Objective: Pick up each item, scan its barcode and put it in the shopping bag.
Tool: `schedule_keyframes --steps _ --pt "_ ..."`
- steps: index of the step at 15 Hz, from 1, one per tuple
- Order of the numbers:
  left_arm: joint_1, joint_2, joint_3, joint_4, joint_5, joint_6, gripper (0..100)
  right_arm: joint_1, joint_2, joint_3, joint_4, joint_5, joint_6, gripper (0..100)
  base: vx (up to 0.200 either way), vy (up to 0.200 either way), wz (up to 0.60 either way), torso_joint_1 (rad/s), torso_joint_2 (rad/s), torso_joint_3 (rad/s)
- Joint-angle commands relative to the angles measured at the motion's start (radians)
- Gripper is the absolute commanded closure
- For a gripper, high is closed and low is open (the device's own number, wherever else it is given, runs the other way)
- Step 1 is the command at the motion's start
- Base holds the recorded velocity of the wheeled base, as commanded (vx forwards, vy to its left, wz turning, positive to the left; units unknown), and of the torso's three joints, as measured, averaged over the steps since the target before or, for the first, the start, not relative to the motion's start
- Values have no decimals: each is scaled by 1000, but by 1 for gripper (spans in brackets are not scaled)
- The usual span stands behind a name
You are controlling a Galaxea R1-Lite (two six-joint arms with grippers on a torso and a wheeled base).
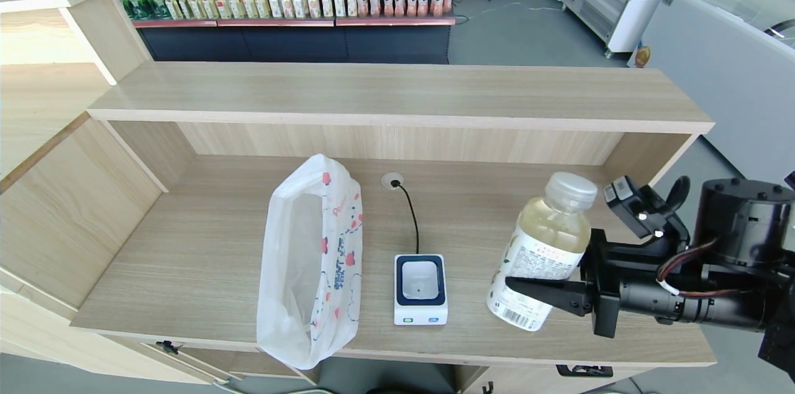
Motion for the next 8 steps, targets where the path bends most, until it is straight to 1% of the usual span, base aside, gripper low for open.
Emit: schedule_keyframes --steps 1,2,4,6,8 --pt "1 0 0 0 0 0 0 -100 -6 -19 -19 -35 -177 100 0 0 0 0 0 0" --pt "1 0 0 0 0 0 0 -122 -6 -26 -28 -52 -288 100 0 0 0 0 0 0" --pt "1 0 0 0 0 0 0 -140 -9 -28 -78 -60 -461 100 0 0 0 0 0 0" --pt "1 0 0 0 0 0 0 -142 -1 -22 -130 -63 -590 100 0 0 0 0 0 0" --pt "1 0 0 0 0 0 0 -140 3 -16 -145 -63 -735 100 0 0 0 0 0 0"
